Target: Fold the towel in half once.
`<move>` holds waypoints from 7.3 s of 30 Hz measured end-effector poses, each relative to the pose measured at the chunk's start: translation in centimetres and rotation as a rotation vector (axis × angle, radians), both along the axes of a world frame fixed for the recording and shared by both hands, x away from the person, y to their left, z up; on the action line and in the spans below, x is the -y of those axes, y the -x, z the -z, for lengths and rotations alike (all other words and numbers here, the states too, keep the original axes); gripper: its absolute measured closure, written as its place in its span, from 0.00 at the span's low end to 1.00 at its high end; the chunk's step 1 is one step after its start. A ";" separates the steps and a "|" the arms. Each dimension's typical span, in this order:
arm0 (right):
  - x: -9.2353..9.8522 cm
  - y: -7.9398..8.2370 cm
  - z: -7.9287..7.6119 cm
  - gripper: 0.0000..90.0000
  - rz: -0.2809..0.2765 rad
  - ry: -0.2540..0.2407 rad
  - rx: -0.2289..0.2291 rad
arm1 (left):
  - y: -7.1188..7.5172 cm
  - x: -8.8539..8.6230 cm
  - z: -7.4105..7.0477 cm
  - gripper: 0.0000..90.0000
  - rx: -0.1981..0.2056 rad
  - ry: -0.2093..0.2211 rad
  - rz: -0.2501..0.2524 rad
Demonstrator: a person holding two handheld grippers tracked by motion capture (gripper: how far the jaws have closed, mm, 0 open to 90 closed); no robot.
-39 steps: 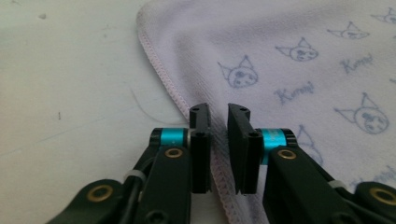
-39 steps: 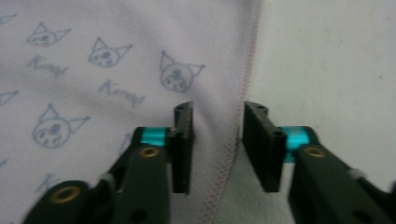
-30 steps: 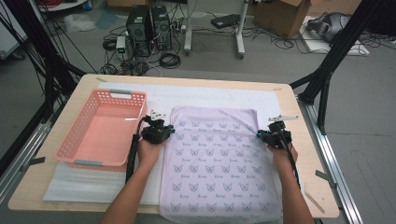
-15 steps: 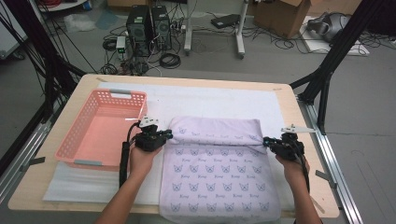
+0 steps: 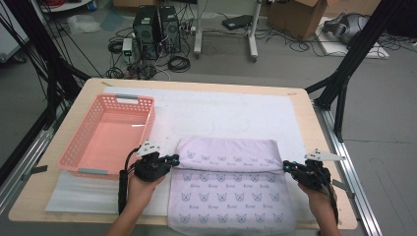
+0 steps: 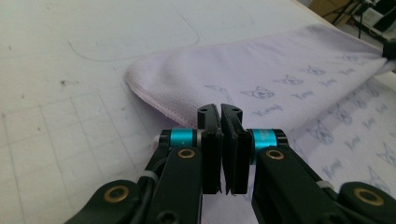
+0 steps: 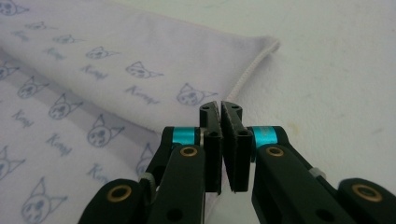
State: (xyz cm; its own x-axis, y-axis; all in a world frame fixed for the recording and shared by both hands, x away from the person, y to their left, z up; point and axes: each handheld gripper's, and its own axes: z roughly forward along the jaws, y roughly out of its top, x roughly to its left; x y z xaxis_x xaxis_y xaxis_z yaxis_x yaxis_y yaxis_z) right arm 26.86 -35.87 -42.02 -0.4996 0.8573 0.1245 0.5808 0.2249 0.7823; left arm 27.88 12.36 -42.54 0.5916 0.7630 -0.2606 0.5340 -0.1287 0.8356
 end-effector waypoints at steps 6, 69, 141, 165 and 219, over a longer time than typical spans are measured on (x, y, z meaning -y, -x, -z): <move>0.5 0.8 0.3 0.90 0.021 -0.013 -0.012 | 0.4 0.6 0.8 0.78 -0.031 -0.011 0.014; -1.0 -0.2 -1.9 0.96 0.026 -0.043 0.073 | -0.1 -0.4 -1.4 0.95 0.062 0.061 -0.010; -0.4 0.7 2.4 0.50 0.027 0.031 -0.058 | 0.5 0.7 2.7 0.49 -0.029 -0.144 -0.030; -1.1 0.7 2.3 0.91 -0.025 -0.003 -0.100 | 1.0 1.0 2.6 0.95 -0.046 -0.024 -0.057; -3.1 -15.3 -1.7 0.72 0.184 0.043 0.091 | -16.9 1.3 -3.3 0.63 0.034 -0.047 -0.227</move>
